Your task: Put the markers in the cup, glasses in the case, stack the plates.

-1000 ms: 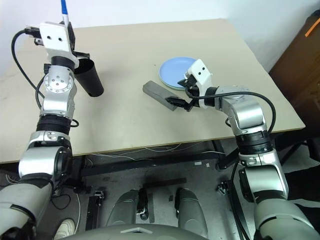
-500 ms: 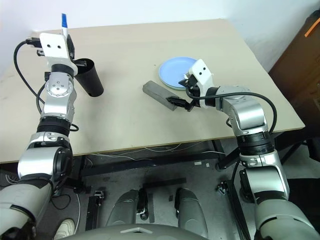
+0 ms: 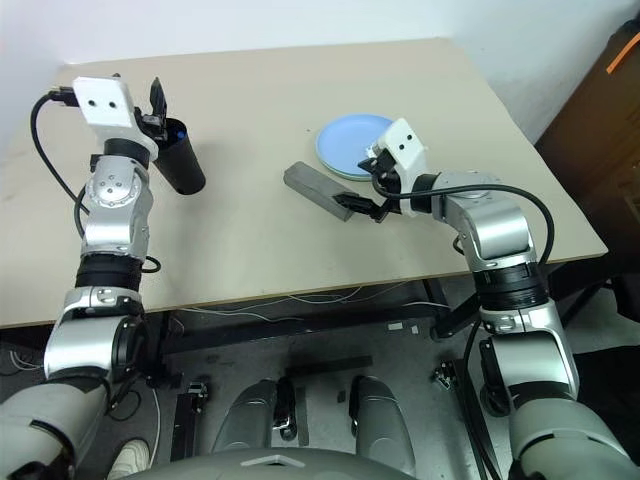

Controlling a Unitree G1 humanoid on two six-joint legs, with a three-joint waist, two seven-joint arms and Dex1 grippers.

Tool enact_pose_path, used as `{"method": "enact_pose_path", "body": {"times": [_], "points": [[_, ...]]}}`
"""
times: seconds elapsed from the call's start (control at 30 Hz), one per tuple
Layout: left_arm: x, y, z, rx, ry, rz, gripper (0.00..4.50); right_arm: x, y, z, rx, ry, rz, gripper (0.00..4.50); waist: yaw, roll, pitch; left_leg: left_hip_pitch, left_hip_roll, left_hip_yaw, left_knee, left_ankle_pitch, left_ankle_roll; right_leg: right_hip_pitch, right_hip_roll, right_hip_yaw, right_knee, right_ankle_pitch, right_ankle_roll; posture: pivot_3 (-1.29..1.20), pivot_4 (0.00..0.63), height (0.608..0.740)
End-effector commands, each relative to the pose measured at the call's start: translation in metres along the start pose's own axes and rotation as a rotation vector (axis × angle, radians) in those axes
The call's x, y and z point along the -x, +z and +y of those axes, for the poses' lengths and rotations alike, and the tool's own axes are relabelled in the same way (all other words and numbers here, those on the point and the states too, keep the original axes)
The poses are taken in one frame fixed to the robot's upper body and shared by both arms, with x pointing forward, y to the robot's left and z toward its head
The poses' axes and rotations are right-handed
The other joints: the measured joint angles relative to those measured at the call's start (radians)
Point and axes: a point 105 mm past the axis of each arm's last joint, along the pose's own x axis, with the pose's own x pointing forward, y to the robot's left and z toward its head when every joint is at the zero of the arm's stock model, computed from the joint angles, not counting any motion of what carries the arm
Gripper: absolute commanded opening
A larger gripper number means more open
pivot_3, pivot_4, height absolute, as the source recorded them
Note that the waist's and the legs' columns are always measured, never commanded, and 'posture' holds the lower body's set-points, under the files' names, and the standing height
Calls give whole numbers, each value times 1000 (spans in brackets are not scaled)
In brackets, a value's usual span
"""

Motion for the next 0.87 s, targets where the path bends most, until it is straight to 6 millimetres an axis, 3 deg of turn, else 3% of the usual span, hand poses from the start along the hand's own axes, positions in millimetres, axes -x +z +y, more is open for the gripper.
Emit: {"method": "enact_pose_path", "body": {"times": [0.03, 0.1, 0.27, 0.43, 0.73, 0.87], "points": [[19, 24, -3, 53, -189, -31, 2910, 13, 20, -3, 41, 23, -63, 4500, -2, 0, 0, 0, 0, 0, 0, 0, 0, 0, 0, 0, 0, 0, 0, 0, 150, 740], [37, 27, 0, 132, -284, -3, 2910, 16, 20, -1, 51, 46, -64, 4500, -3, 0, 0, 1, 0, 0, 0, 0, 0, 0, 0, 0, 0, 0, 0, 0, 150, 740], [70, 24, 16, 107, -371, 80, 2910, 16, 21, 16, 45, 172, -103, 4500, 0, 0, 0, 1, 1, -1, 0, -1, -2, 0, 1, 0, 1, -2, -4, 0, 150, 740], [104, 27, 8, 144, -616, 160, 2910, 9, 6, 18, 41, 189, -65, 4500, 3, 0, 0, 1, 2, -1, 0, -2, -3, 0, -1, 0, -1, -2, -5, 0, 150, 740], [157, 1, 9, 175, -838, 371, 2910, 27, 5, 18, -42, 250, -125, 4500, 1, 1, 0, -1, 3, -1, -4, -2, -4, -4, -1, 1, -4, -3, -6, 0, 150, 740], [161, -2, 6, 183, -840, 395, 2910, 28, 6, 8, -34, 200, -123, 4500, 1, 1, 0, -1, 3, 0, -4, -2, -4, -5, -1, 1, -4, -3, -7, 0, 150, 740]]}}
